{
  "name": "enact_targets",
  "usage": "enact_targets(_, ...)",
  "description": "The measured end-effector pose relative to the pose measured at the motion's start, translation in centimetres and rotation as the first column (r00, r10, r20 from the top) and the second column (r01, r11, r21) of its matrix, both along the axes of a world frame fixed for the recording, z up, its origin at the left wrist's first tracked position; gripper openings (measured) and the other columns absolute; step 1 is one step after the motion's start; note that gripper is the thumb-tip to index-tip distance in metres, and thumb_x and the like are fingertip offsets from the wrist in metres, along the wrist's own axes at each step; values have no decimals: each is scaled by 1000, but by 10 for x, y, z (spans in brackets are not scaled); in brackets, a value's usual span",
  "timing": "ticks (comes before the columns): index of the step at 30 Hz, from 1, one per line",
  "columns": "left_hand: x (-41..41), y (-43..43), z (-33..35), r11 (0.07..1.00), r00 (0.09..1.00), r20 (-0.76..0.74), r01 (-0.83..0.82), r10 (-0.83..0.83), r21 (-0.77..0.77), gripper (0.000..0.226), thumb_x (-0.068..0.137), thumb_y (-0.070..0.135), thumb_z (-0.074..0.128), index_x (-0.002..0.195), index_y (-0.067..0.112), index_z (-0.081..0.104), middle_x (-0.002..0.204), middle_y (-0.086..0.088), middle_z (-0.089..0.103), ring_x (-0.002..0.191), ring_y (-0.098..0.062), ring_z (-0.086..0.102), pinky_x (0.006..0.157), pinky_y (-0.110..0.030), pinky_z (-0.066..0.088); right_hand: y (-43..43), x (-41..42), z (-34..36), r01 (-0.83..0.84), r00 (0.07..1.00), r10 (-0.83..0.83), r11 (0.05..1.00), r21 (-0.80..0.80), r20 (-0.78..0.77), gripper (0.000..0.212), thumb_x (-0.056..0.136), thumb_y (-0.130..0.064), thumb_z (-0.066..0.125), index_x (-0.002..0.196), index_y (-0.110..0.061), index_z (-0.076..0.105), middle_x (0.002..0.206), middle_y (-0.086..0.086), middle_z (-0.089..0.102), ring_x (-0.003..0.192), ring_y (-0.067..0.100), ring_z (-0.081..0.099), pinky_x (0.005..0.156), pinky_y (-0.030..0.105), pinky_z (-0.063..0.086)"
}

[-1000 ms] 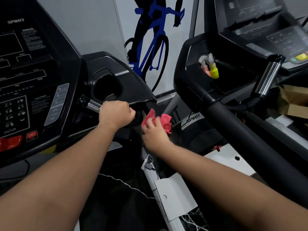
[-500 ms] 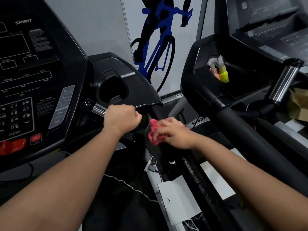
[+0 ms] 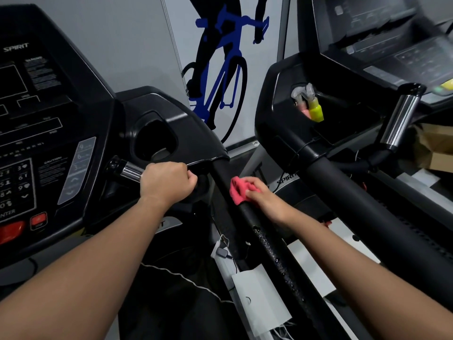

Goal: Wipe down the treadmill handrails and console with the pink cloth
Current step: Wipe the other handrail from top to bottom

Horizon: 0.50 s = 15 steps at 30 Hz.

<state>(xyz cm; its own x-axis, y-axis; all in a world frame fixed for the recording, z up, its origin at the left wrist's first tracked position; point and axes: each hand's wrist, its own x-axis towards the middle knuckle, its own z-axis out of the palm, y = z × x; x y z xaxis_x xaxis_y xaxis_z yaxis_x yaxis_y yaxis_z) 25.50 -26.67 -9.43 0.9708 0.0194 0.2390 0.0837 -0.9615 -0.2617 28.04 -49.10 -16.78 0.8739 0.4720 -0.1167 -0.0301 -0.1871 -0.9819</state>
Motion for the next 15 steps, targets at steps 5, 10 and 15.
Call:
enact_targets(5, 1, -1, 0, 1000, 1000, -18, -14, 14, -22, 34, 90, 33, 41, 62, 16, 46, 55, 4, 44, 57, -24, 53, 56, -28, 32, -2, -41, 9, 31, 814, 368, 745, -667, 449, 36, 93, -35, 41, 129, -34, 45, 140, 2, 31, 130, 30, 24, 106, 42, 22)
enact_targets(10, 1, -2, 1, 1000, 1000, -5, -16, 16, -12, 32, 90, 34, 42, 66, 15, 50, 60, 0, 53, 60, -27, 56, 58, -28, 31, 22, -17, 13, 41, 803, 402, 700, -713, 440, 34, 95, -45, 42, 129, -44, 44, 148, 1, 20, 132, 37, 22, 107, 52, 25)
enact_targets(15, 0, -4, 2, 1000, 1000, 5, -20, 20, 0, 32, 90, 33, 43, 68, 13, 54, 64, -4, 59, 63, -31, 59, 57, -28, 32, 29, 30, 3, 6, 966, 67, 960, -280, 250, 35, 92, -39, 53, 127, -36, 53, 138, 5, 41, 129, 15, 36, 114, 35, 23)
